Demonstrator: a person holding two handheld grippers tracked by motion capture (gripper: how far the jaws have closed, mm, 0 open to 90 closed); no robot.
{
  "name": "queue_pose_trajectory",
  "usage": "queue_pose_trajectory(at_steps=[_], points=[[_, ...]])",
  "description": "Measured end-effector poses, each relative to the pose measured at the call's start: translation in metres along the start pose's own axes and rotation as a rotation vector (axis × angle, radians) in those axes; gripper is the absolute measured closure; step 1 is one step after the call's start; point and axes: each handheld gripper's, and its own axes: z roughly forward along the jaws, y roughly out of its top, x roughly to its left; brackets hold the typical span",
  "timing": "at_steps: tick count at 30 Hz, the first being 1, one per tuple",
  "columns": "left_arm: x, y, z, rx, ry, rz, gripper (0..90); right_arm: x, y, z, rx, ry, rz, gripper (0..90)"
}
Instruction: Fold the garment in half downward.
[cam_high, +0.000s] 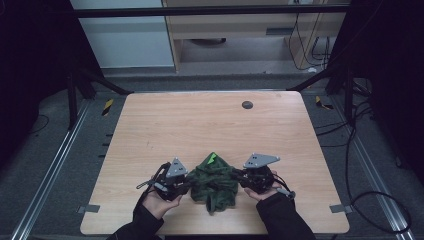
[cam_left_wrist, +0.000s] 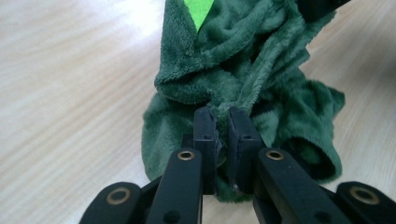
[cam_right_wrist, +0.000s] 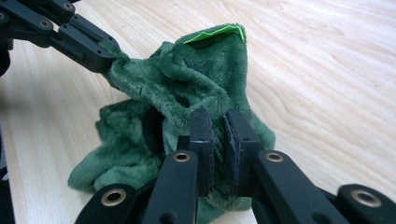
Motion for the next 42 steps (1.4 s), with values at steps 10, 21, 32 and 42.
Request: queue_pose_trajectory(at_steps=[10,21,32,42], points=[[-0.006,-0.012,0.006,0.041,-0.024,-0.004,82.9,0.007,-0.018,0.0,0.034,0.03,0.015,79.7],[-0.007,-0.018,0.013,0.079,-0.034,-0.008,82.4,0.012,-0.03,0.002,0.085,0.046,0.05,76.8],[-0.008,-0.021,0.019,0.098,-0.039,-0.014,81.9,0.013,-0.039,0.006,0.114,0.053,0.074,73.3],[-0.006,-0.021,0.013,0.081,-0.034,-0.025,77.1,0.012,-0.038,-0.003,0.078,0.043,0.09,66.1]])
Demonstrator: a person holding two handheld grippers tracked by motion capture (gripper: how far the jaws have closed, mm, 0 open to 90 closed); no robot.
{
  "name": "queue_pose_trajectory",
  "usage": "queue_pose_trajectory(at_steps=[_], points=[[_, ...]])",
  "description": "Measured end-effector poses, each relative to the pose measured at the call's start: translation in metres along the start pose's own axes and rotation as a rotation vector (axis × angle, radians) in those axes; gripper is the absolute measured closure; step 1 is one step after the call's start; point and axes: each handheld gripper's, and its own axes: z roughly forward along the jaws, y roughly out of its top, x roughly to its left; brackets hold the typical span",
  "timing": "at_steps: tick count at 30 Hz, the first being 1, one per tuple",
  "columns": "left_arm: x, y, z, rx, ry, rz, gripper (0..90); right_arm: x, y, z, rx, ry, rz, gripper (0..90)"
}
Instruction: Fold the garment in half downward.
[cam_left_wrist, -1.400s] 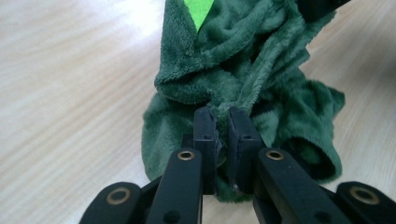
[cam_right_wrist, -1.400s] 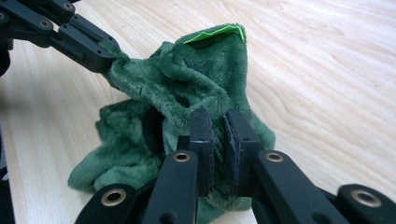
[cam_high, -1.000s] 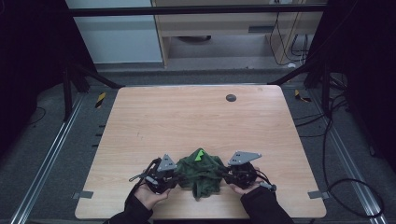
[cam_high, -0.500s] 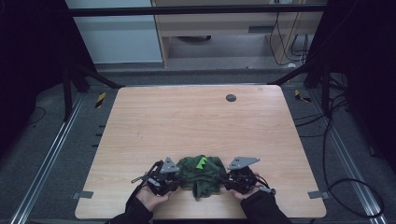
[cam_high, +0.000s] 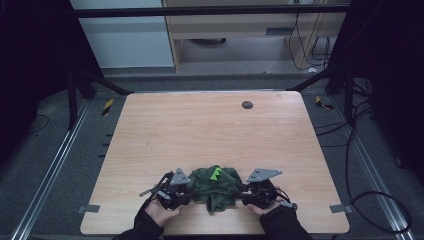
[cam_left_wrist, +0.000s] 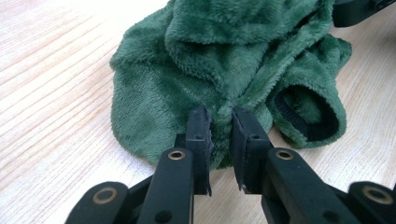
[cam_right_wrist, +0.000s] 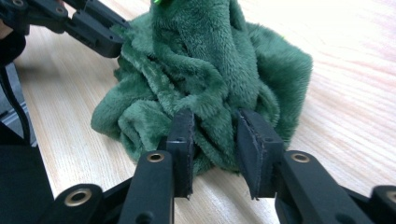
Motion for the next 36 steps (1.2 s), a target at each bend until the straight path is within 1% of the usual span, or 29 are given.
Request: queue_pose_trajectory(at_steps=[3,6,8,9,15,18,22,24,27,28,29,33,36], points=[[0.0,0.0,-0.002,-0.008,0.003,-0.004,76.3,-0.001,0.001,-0.005,-0.022,-0.005,0.008,64.5],[0.0,0.0,-0.002,-0.007,0.003,-0.003,76.3,-0.002,0.003,-0.01,-0.038,-0.009,0.02,63.4],[-0.001,0.0,-0.001,-0.005,0.004,-0.002,76.4,-0.003,0.004,-0.012,-0.052,-0.01,0.02,63.3],[-0.001,0.0,-0.001,-0.006,0.003,-0.002,76.5,-0.004,0.006,-0.015,-0.064,-0.011,0.028,63.1],[0.0,0.001,-0.003,-0.006,0.003,-0.003,76.7,-0.005,0.009,-0.02,-0.084,-0.017,0.03,63.2],[0.001,0.002,-0.006,-0.019,0.001,-0.006,76.6,-0.005,0.011,-0.023,-0.091,-0.024,0.035,64.0],[0.002,0.005,-0.013,-0.05,0.005,-0.01,76.4,-0.007,0.015,-0.025,-0.105,-0.034,0.039,67.0],[0.002,0.007,-0.017,-0.06,0.009,-0.008,76.3,-0.008,0.017,-0.026,-0.111,-0.044,0.045,70.2],[0.004,0.01,-0.024,-0.079,0.016,-0.017,76.3,-0.01,0.021,-0.026,-0.109,-0.06,0.04,74.4],[0.005,0.01,-0.025,-0.085,0.019,-0.017,76.4,-0.012,0.023,-0.026,-0.113,-0.066,0.039,77.3],[0.006,0.011,-0.027,-0.086,0.02,-0.018,76.4,-0.012,0.023,-0.026,-0.113,-0.066,0.039,77.3],[0.014,0.019,-0.034,-0.112,0.039,-0.036,78.5,-0.017,0.03,-0.024,-0.127,-0.083,0.046,83.0],[0.022,0.025,-0.035,-0.121,0.053,-0.049,80.4,-0.019,0.032,-0.023,-0.132,-0.091,0.049,84.3]])
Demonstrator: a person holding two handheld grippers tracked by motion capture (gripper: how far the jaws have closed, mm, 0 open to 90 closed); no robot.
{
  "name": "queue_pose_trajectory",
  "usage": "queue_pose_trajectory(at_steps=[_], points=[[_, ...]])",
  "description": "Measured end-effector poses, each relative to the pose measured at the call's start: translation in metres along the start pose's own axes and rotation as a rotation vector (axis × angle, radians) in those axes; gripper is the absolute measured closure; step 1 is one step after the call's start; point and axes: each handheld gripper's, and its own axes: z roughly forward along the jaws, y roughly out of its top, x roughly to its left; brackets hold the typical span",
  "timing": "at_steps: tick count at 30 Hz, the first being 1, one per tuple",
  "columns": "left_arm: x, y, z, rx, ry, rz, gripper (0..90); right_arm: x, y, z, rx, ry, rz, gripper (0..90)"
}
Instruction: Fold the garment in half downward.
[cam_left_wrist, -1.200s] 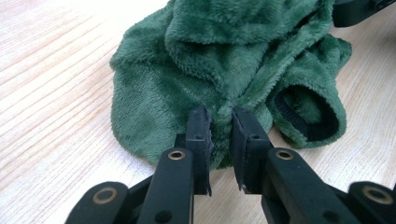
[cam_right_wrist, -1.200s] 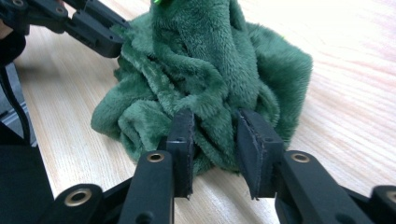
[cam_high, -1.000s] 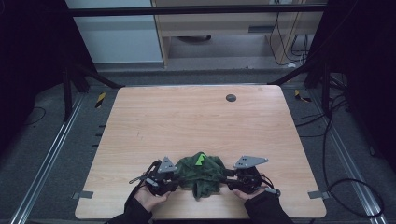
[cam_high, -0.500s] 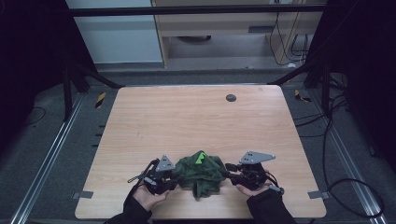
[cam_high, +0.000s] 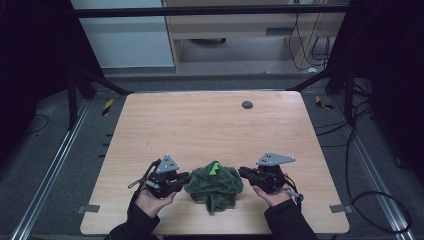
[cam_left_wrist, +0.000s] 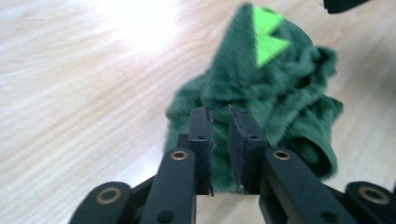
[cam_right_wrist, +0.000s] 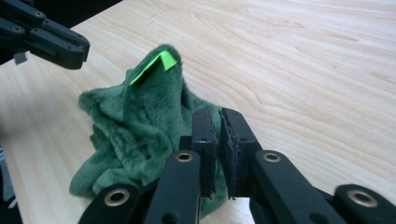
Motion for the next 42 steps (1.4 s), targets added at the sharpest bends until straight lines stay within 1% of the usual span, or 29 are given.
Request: queue_pose_trajectory(at_steps=[3,5,8,11,13,16,18,19,20,21,22,23,24,25,28,32,38,39,42], points=[[0.004,0.005,0.003,-0.005,0.01,-0.006,83.5,-0.002,0.003,0.002,0.0,-0.009,0.007,86.2],[0.007,0.007,0.007,-0.001,0.029,0.005,85.0,-0.005,0.004,0.004,-0.004,-0.018,0.003,87.9],[0.013,0.01,0.016,-0.002,0.034,-0.018,87.7,-0.01,0.005,0.007,-0.007,-0.031,0.012,89.5],[0.017,0.013,0.026,0.006,0.037,-0.025,89.3,-0.014,0.006,0.011,-0.002,-0.045,0.016,89.7],[0.019,0.015,0.032,0.01,0.038,-0.022,89.4,-0.016,0.008,0.016,0.002,-0.049,0.021,89.8],[0.02,0.019,0.04,0.019,0.03,-0.028,89.5,-0.017,0.011,0.024,0.009,-0.05,0.024,89.7],[0.02,0.021,0.045,0.02,0.012,-0.03,89.5,-0.018,0.013,0.031,0.015,-0.052,0.023,89.7],[0.02,0.022,0.047,0.021,-0.005,-0.034,89.5,-0.018,0.013,0.034,0.02,-0.049,0.024,89.7],[0.02,0.022,0.049,0.025,-0.013,-0.026,89.5,-0.018,0.013,0.038,0.028,-0.05,0.026,89.7],[0.019,0.021,0.053,0.034,-0.008,-0.019,89.5,-0.018,0.013,0.041,0.032,-0.05,0.024,89.7],[0.018,0.021,0.055,0.041,-0.009,-0.02,89.5,-0.018,0.013,0.045,0.043,-0.05,0.03,89.6],[0.018,0.019,0.059,0.053,-0.012,-0.013,89.5,-0.018,0.013,0.047,0.048,-0.049,0.032,89.7],[0.017,0.019,0.061,0.06,-0.015,-0.018,89.5,-0.018,0.012,0.051,0.058,-0.046,0.032,89.6],[0.016,0.018,0.062,0.066,-0.02,-0.015,89.5,-0.018,0.012,0.052,0.06,-0.043,0.029,89.6],[0.013,0.016,0.063,0.075,-0.03,-0.002,89.5,-0.016,0.01,0.057,0.083,-0.032,0.03,89.5],[0.008,0.015,0.062,0.082,-0.049,0.004,89.5,-0.013,0.009,0.059,0.102,-0.012,0.028,89.3],[-0.001,0.012,0.053,0.071,-0.075,0.025,89.5,-0.006,0.009,0.054,0.094,0.018,0.012,88.8],[-0.002,0.011,0.051,0.076,-0.076,0.037,89.5,-0.005,0.009,0.054,0.093,0.022,0.008,88.7],[-0.005,0.009,0.047,0.075,-0.084,0.041,89.5,0.0,0.007,0.05,0.096,0.037,-0.006,88.3]])
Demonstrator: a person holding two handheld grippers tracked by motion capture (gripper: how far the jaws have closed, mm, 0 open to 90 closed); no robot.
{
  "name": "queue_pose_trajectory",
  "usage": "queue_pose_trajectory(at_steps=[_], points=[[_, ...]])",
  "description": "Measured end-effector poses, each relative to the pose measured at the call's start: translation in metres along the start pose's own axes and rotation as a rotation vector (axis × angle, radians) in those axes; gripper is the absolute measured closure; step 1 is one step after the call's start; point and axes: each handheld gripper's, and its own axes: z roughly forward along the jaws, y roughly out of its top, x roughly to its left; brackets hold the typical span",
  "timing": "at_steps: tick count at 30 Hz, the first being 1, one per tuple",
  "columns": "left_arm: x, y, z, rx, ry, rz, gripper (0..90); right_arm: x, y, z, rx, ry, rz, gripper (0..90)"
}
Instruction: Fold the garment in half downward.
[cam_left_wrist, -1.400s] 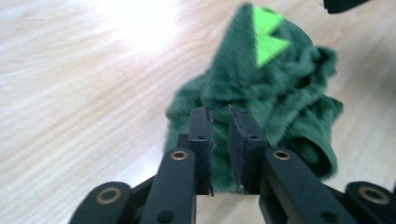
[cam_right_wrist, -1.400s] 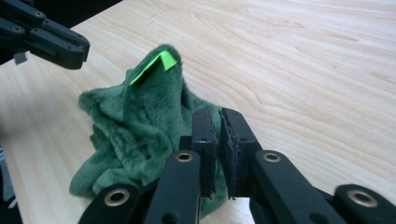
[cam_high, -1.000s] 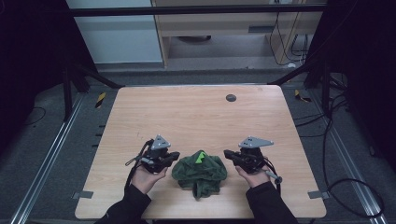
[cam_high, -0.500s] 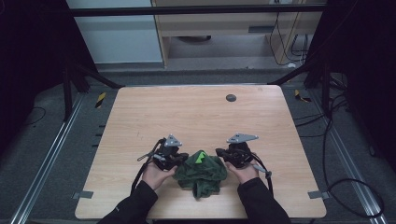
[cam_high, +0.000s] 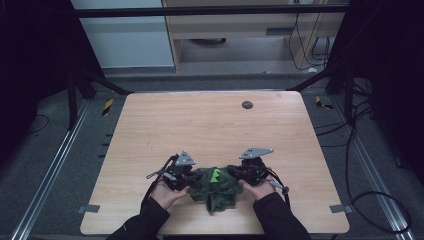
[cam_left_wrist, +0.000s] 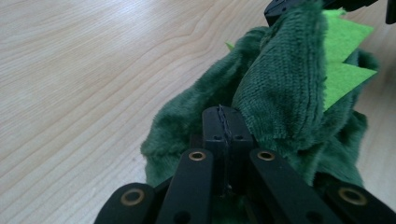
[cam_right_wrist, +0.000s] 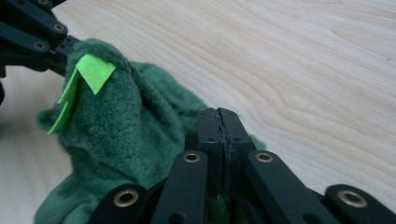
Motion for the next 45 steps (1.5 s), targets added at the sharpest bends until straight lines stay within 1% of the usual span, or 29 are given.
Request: queue_pose_trajectory(at_steps=[2,7,14,16,21,25,29,31,34,36,40,42,45], points=[[-0.002,-0.001,-0.002,-0.005,-0.005,0.002,89.5,0.003,-0.002,-0.003,0.001,0.008,-0.013,88.1],[-0.008,-0.003,-0.006,0.004,-0.008,0.019,89.4,0.009,-0.005,-0.011,-0.007,0.027,-0.011,87.7],[-0.013,-0.009,-0.012,-0.002,-0.003,0.021,89.5,0.016,-0.01,-0.016,0.002,0.04,-0.026,87.2],[-0.015,-0.009,-0.013,-0.001,-0.004,0.026,89.5,0.017,-0.012,-0.018,0.001,0.045,-0.023,87.1],[-0.021,-0.014,-0.015,0.011,-0.013,0.036,89.4,0.021,-0.016,-0.021,0.008,0.051,-0.035,86.7],[-0.025,-0.018,-0.017,0.014,-0.016,0.036,89.4,0.023,-0.02,-0.023,0.015,0.061,-0.03,86.4],[-0.027,-0.022,-0.017,0.022,-0.02,0.031,89.4,0.025,-0.025,-0.025,0.025,0.07,-0.025,86.1],[-0.029,-0.023,-0.017,0.031,-0.025,0.036,89.3,0.026,-0.028,-0.026,0.029,0.074,-0.024,85.9],[-0.031,-0.026,-0.017,0.032,-0.033,0.033,89.3,0.027,-0.031,-0.027,0.035,0.079,-0.019,85.5],[-0.032,-0.028,-0.016,0.039,-0.031,0.037,89.2,0.027,-0.034,-0.028,0.04,0.078,-0.017,85.3],[-0.033,-0.034,-0.01,0.066,-0.04,0.035,89.3,0.027,-0.039,-0.025,0.053,0.081,-0.01,85.3],[-0.035,-0.035,-0.007,0.07,-0.043,0.036,89.4,0.027,-0.04,-0.023,0.062,0.078,-0.009,85.3],[-0.036,-0.035,-0.005,0.075,-0.038,0.042,89.4,0.027,-0.042,-0.02,0.077,0.072,-0.019,85.3]])
